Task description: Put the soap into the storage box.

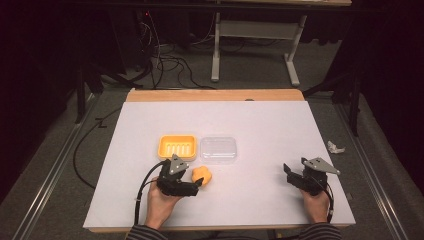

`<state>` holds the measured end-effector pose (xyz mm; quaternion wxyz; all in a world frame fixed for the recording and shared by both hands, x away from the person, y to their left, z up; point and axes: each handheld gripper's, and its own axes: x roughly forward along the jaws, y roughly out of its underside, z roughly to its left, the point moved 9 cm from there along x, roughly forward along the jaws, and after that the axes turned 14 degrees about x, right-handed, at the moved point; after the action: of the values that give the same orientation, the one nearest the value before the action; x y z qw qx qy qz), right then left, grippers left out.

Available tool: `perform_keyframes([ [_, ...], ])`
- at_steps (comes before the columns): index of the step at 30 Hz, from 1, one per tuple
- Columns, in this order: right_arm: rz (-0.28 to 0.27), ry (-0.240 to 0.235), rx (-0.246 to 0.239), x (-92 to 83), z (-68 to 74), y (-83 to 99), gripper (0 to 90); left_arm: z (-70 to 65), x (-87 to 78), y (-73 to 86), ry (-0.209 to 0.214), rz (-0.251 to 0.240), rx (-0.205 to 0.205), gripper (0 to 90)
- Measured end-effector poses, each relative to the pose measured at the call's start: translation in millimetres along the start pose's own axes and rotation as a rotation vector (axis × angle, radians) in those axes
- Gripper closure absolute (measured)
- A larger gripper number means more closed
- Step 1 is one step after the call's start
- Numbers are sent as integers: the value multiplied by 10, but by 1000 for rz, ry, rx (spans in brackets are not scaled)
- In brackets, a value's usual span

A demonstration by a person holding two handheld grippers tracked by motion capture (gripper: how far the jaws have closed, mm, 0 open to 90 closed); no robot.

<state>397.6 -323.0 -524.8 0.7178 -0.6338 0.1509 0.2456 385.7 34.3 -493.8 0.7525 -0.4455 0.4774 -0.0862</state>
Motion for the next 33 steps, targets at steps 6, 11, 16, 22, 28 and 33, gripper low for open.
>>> perform_keyframes([
  [6,2,-1,-1,2,1,1,278,-46,101,-43,18,30,20,158],
  [11,1,-3,-1,0,2,1,278,-69,193,-56,21,62,34,157],
  [16,-2,-4,-4,-1,0,-2,276,-70,249,-35,18,90,38,154],
  [22,-2,-6,-7,-2,1,-2,276,-69,339,-7,29,118,25,155],
  [28,-4,-11,4,-5,1,-3,275,-66,387,11,38,132,9,157],
  [33,-2,-7,2,-4,0,-2,275,-89,445,41,37,163,17,163],
])
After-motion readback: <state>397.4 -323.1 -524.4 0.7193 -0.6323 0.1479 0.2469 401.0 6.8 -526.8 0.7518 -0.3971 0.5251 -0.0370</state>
